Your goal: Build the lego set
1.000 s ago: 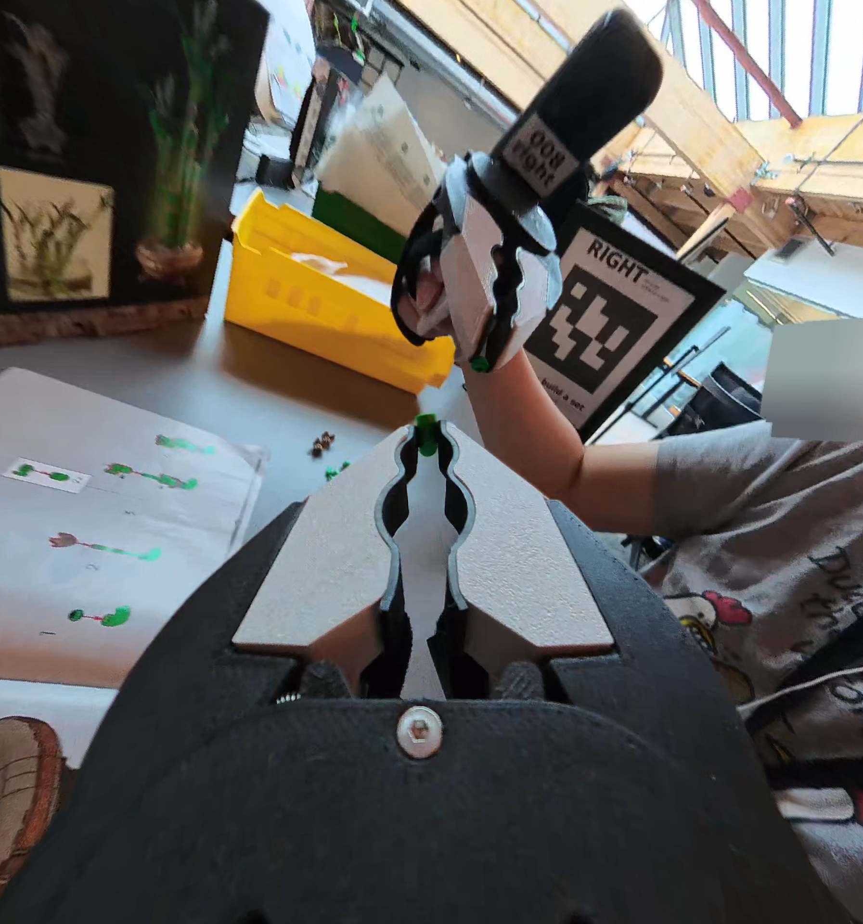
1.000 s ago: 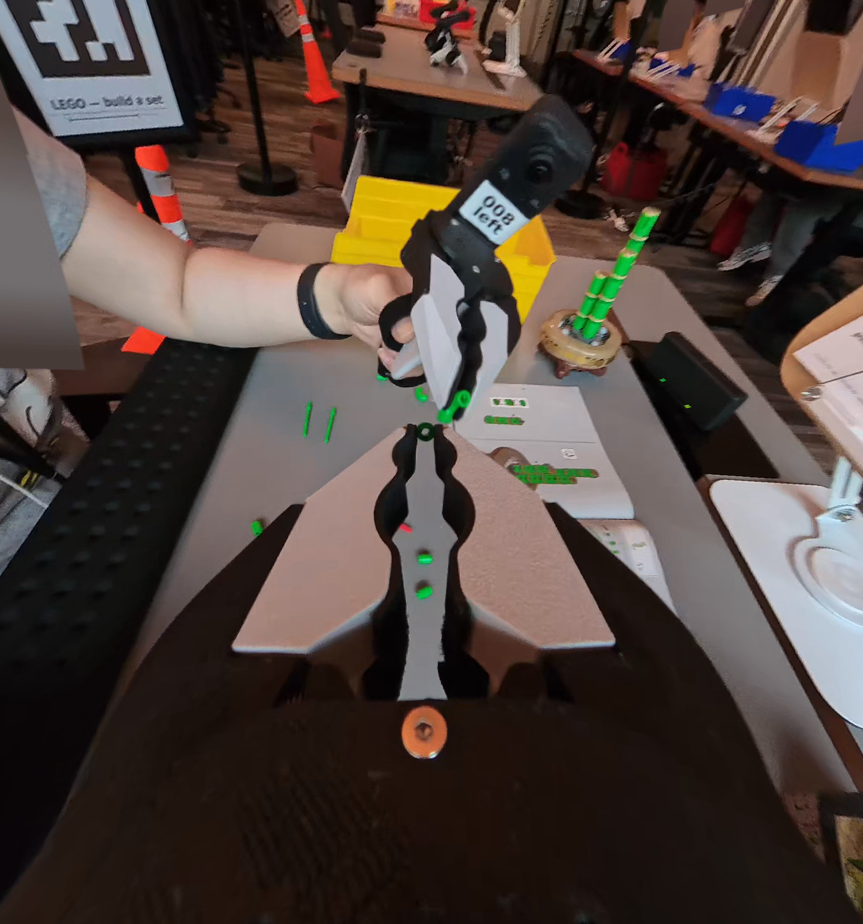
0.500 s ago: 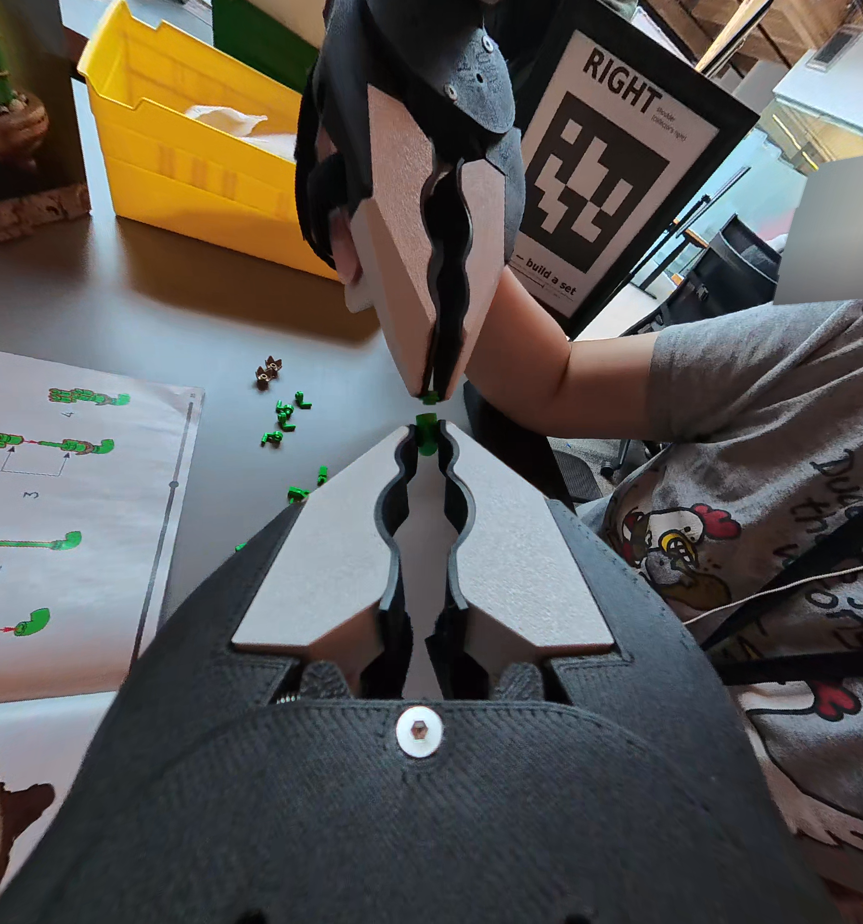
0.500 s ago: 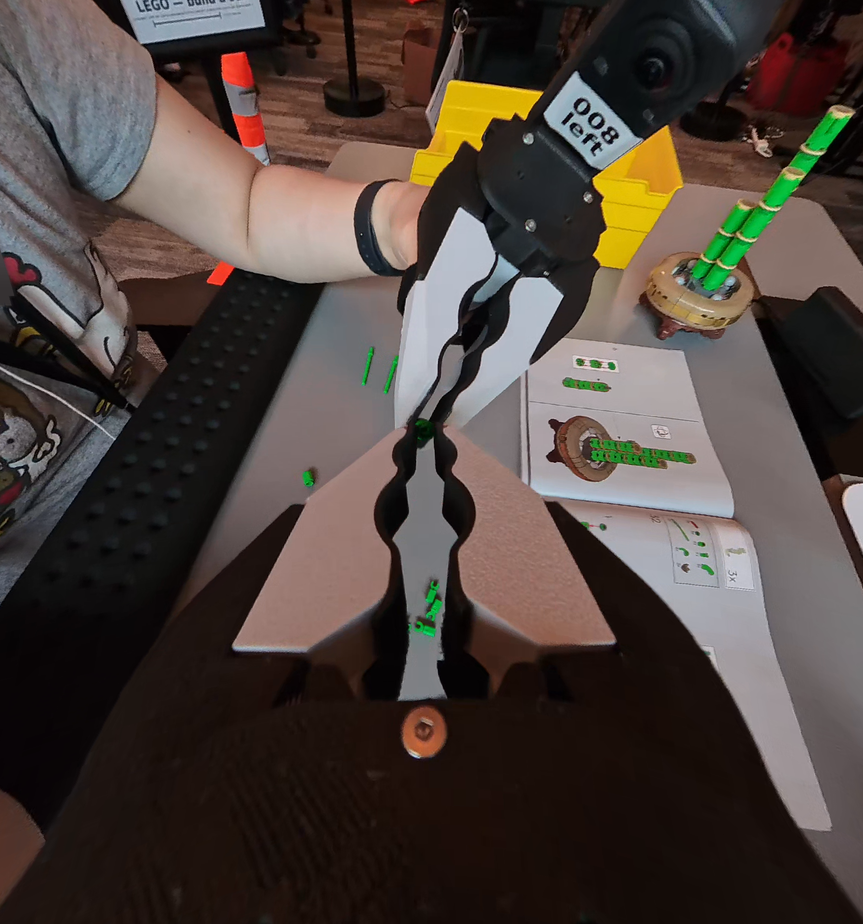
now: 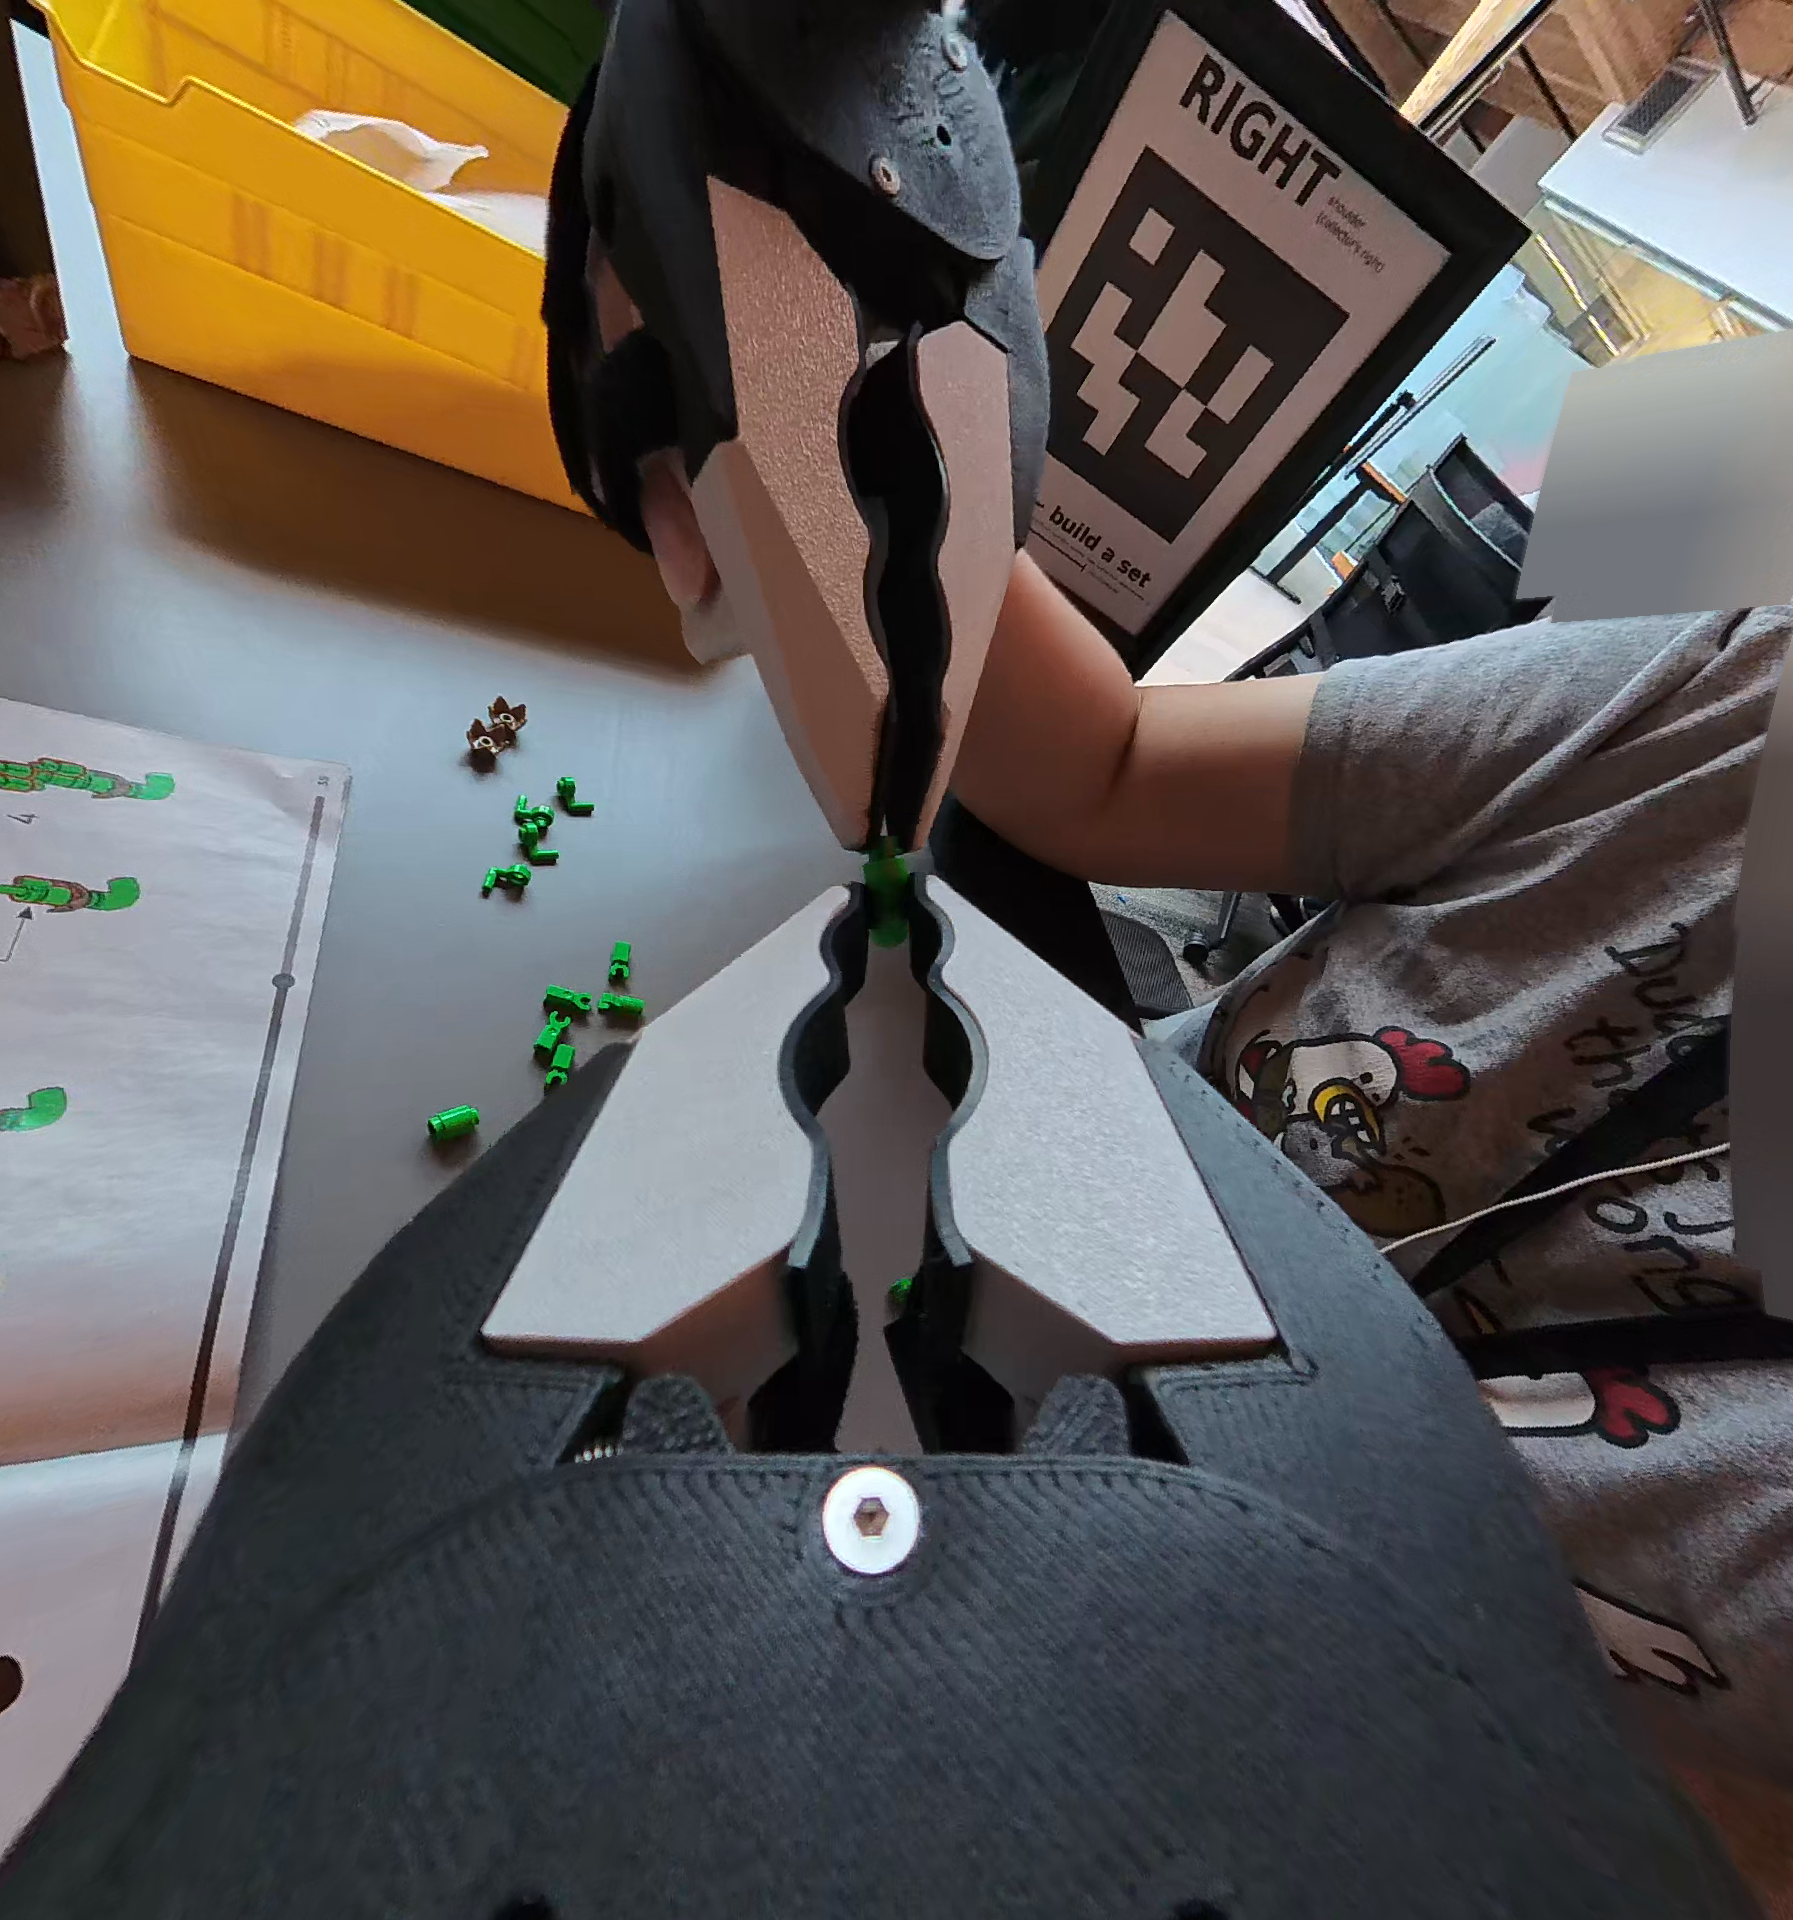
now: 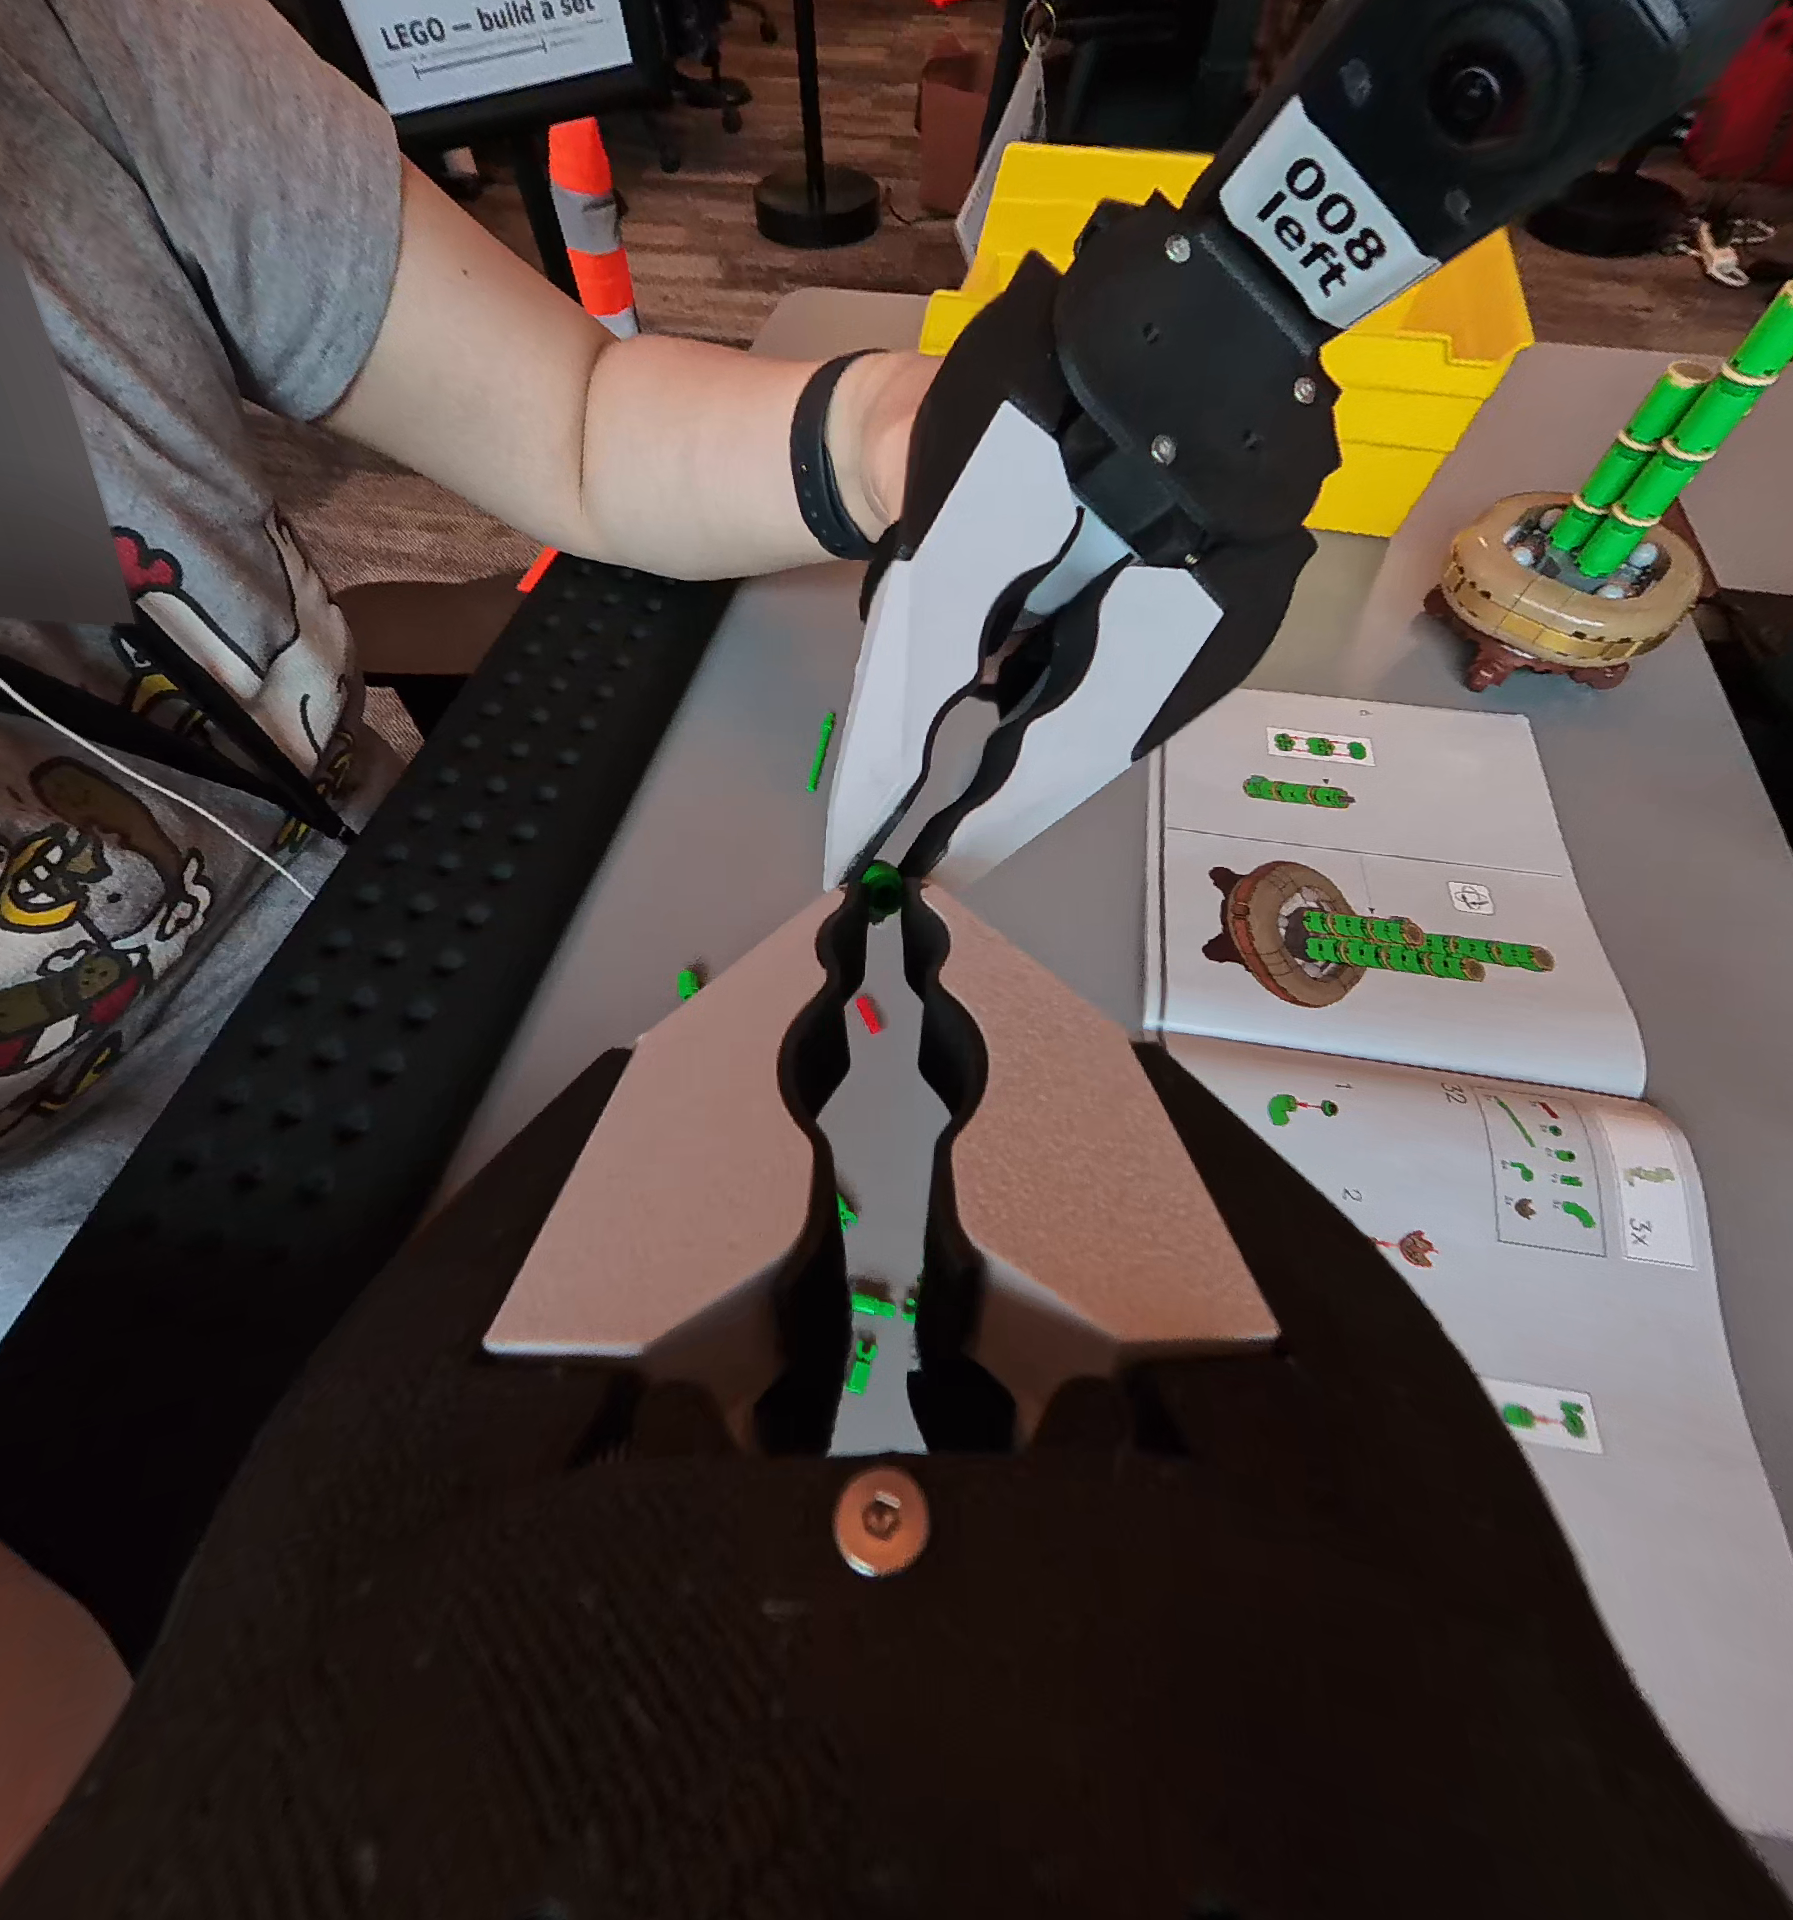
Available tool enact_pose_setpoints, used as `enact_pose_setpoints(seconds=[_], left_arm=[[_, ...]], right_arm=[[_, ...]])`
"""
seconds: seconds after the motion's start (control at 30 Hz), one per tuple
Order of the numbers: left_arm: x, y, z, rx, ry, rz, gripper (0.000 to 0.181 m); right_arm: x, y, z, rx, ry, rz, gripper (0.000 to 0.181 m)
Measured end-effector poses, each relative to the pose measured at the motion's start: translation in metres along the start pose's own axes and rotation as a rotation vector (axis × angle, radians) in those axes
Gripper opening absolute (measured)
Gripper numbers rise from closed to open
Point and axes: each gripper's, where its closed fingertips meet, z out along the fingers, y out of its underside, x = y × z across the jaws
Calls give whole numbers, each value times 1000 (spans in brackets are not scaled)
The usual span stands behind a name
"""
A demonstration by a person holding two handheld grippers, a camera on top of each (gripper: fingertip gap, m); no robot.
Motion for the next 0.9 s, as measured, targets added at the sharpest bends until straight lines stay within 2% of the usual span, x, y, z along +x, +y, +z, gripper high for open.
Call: enact_pose_setpoints(seconds=[0.23,0.9], left_arm=[[14,-3,-4,-2,58,33,5],[25,-15,-11,79,133,27,4]], right_arm=[[-9,-13,2,97,-76,0,4],[-10,-30,-1,251,-89,-66,4]])
